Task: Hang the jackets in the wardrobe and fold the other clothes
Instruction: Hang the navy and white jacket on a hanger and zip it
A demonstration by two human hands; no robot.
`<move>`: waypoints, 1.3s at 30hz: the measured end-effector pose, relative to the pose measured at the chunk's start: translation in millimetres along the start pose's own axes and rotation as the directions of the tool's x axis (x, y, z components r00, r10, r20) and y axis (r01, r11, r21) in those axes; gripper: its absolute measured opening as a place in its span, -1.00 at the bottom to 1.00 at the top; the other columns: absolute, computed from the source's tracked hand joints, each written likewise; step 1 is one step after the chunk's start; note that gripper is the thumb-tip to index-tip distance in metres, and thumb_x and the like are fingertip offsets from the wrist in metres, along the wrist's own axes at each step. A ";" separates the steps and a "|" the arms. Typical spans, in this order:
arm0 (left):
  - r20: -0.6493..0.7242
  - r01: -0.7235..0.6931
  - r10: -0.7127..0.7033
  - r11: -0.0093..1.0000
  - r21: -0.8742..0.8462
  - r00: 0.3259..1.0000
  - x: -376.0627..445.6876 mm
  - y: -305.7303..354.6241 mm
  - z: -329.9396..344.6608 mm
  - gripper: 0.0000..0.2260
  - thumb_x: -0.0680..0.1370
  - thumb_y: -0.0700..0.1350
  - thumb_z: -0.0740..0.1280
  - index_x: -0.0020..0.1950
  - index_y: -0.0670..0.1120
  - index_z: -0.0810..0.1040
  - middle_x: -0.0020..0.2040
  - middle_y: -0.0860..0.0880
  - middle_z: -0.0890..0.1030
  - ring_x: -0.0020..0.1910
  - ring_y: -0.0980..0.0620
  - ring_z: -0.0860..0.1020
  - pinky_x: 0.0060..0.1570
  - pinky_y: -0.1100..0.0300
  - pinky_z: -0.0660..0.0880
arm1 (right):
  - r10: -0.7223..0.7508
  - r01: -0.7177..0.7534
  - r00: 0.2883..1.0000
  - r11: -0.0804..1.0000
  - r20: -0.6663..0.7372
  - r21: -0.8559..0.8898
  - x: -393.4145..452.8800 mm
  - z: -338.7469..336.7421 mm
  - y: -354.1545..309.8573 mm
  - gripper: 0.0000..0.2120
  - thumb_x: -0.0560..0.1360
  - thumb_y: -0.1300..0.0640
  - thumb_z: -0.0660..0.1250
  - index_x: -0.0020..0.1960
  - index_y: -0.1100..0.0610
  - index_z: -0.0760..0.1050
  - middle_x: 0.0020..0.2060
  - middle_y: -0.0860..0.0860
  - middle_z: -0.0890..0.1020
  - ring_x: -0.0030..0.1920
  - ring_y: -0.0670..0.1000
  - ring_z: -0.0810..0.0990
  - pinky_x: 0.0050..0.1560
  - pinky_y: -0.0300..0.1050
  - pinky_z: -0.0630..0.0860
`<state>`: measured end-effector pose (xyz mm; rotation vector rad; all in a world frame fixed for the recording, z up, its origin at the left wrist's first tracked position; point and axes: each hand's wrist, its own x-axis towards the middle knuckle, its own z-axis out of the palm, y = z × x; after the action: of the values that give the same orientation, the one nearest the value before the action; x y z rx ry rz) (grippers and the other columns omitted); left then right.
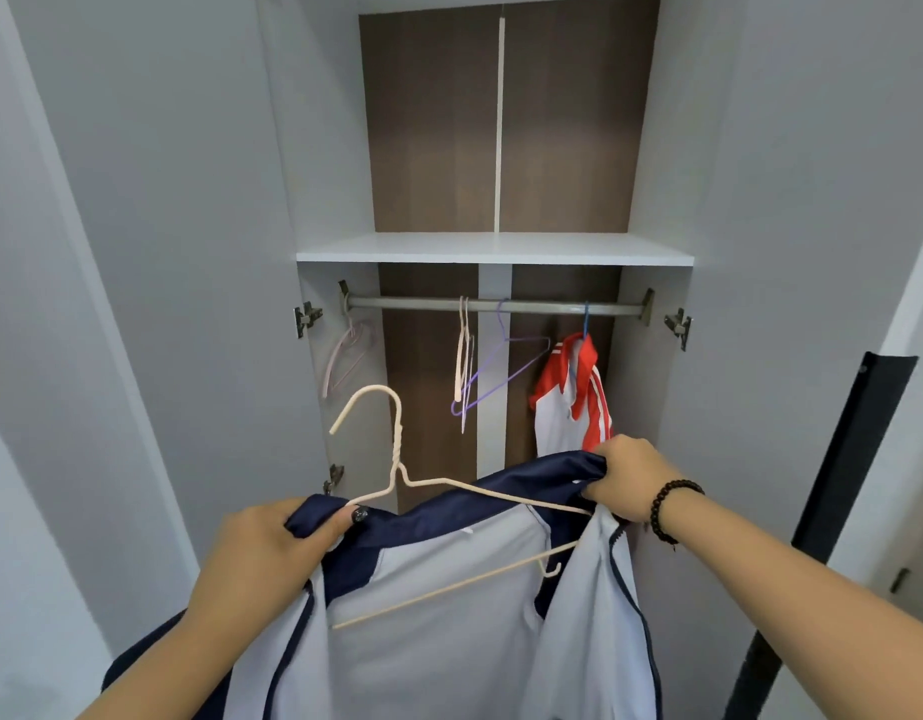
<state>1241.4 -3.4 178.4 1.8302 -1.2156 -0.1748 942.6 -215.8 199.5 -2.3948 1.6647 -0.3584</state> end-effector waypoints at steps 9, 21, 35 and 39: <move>0.058 -0.133 0.128 0.986 0.097 0.990 -1.6 48.9 40.1 -0.77 0.45 0.17 0.39 -0.30 0.07 0.64 -0.48 0.05 0.54 -0.42 0.09 0.52 -0.40 0.17 0.43 | -0.020 0.034 0.999 0.913 -0.038 0.406 -41.3 -23.1 -37.7 -0.78 0.38 0.33 0.30 -0.35 0.22 0.28 -0.44 0.10 0.30 -0.42 0.02 0.28 -0.42 -0.18 0.20; 0.043 -0.175 0.186 0.967 -0.185 0.982 5.5 60.7 69.8 -0.93 0.40 0.20 0.42 -0.24 0.26 0.64 -0.49 0.13 0.51 -0.46 0.15 0.46 -0.48 0.20 0.43 | -0.018 0.081 0.991 0.865 -0.131 0.496 -82.6 -32.4 -49.3 -0.84 0.50 0.06 0.35 0.03 0.10 0.53 -0.23 0.01 0.60 -0.25 -0.07 0.54 -0.21 -0.18 0.47; -0.032 -0.185 0.183 0.947 -0.261 0.983 7.0 23.5 39.4 -0.87 0.31 0.22 0.48 -0.24 0.23 0.63 -0.43 0.16 0.60 -0.35 0.21 0.57 -0.41 0.17 0.52 | -0.369 0.332 0.907 0.923 -0.203 -0.194 -86.9 -8.7 -13.9 -0.76 0.61 0.00 0.18 0.17 0.08 0.52 0.02 -0.04 0.46 0.08 0.03 0.43 0.06 -0.19 0.36; -0.009 -0.213 0.218 0.945 -0.248 0.976 6.4 13.9 29.3 -0.91 0.33 0.19 0.48 -0.22 0.28 0.63 -0.42 0.17 0.60 -0.34 0.19 0.57 -0.39 0.14 0.55 | -0.369 0.367 0.918 0.929 -0.142 -0.046 -94.0 10.7 -41.0 -0.80 0.63 0.02 0.14 0.07 0.11 0.47 -0.07 -0.05 0.54 -0.07 -0.02 0.51 -0.03 -0.15 0.46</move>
<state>1219.2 -27.6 173.8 1.4729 -1.3338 -0.2100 950.9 -113.2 193.9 -2.7542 1.2609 -0.5962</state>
